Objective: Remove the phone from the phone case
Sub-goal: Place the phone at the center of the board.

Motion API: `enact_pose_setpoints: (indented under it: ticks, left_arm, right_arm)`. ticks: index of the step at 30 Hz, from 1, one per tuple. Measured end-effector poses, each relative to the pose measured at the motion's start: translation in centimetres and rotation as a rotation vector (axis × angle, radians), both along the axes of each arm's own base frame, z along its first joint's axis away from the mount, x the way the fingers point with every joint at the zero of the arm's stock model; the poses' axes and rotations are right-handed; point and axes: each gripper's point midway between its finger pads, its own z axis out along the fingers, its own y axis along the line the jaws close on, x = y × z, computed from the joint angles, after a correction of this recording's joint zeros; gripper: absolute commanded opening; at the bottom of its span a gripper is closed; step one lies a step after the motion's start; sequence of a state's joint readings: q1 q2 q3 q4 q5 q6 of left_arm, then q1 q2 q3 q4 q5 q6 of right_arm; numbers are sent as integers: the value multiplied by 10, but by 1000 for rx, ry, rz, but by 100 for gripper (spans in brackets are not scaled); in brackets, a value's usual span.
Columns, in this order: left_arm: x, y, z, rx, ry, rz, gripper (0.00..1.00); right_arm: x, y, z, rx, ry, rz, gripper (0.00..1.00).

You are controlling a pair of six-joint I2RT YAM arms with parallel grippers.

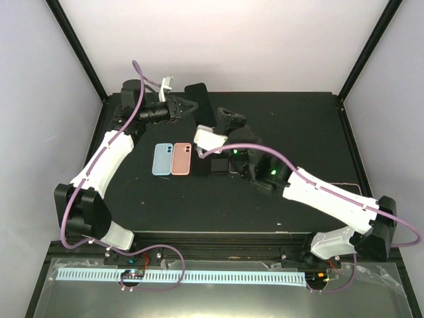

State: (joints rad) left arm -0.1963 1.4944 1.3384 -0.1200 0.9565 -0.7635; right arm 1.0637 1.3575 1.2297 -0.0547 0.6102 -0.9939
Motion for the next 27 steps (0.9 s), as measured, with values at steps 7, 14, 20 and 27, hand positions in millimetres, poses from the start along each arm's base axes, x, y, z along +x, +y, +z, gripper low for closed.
enact_pose_setpoints:
  ticks: [7,14,20,27]
  left_arm:
    - [0,0,-1,30,-59,-12,2]
    - [-4,-5,11,9,-130,-53,2]
    - [-17,-23,25,-29,-218,-124,2]
    - [-43,-56,32,-70,-274,-232,2]
  right_arm:
    - [9,-25,29,241,292,89,95]
    - [16,-54,34,468,601,166,92]
    - [11,-59,28,664,916,273,81]
    - [8,-66,7,914,1251,342,67]
